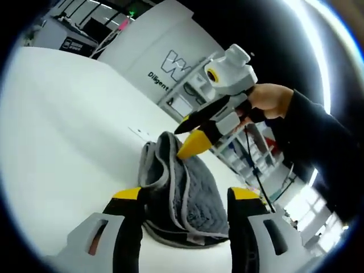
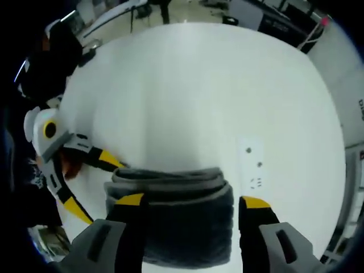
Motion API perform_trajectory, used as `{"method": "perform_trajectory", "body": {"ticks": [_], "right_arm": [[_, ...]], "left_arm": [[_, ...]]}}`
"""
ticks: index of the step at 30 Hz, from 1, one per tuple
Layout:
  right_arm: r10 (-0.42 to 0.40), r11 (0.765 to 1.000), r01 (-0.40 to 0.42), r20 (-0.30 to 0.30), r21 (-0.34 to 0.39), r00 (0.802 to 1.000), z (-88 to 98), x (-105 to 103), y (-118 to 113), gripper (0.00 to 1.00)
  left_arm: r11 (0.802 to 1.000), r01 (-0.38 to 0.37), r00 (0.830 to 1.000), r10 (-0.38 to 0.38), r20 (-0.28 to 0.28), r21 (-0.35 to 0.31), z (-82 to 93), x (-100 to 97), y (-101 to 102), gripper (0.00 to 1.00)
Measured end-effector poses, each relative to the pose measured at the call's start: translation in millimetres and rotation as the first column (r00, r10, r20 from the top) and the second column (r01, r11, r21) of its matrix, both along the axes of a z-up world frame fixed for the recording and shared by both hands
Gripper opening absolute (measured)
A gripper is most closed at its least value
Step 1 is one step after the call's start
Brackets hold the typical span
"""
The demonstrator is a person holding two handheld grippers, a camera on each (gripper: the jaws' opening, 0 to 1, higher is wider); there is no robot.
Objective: Open the folded towel by lifting each exposed corner and separating the folded layers until the towel lies flat within the target outline without major curled edges
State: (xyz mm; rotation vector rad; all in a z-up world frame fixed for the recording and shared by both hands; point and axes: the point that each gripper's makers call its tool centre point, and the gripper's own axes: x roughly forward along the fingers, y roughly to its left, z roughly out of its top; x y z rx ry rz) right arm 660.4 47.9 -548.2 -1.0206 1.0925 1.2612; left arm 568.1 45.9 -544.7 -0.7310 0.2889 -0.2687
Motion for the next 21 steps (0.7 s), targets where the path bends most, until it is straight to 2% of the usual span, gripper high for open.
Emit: {"method": "perform_trajectory", "body": {"ticks": [7,10,16,21], "right_arm": [[0.010,1.000,-0.010,-0.011,-0.010,1.000,-6.8,-2,-2,0.58],[0.003,1.000,-0.003,-0.011,-0.015,1.000,-6.6,-1,-1,0.58],[-0.006,1.000,0.006,-0.023,-0.021,1.000,-7.5,2,0,0.57],[-0.014,1.000,0.013,-0.023,-0.023,1.000,-11.7,2,-1,0.58]], "left_arm": [[1.000,-0.012,1.000,0.011,0.015,0.029,1.2,0.4,3,0.34],[0.999,-0.017,1.000,0.016,0.025,0.036,3.5,0.4,5,0.31],[0.998,-0.015,0.999,0.012,0.050,0.058,9.3,0.1,3,0.31],[0.999,0.018,0.999,-0.020,0.031,0.047,2.9,0.6,-4,0.36]]}}
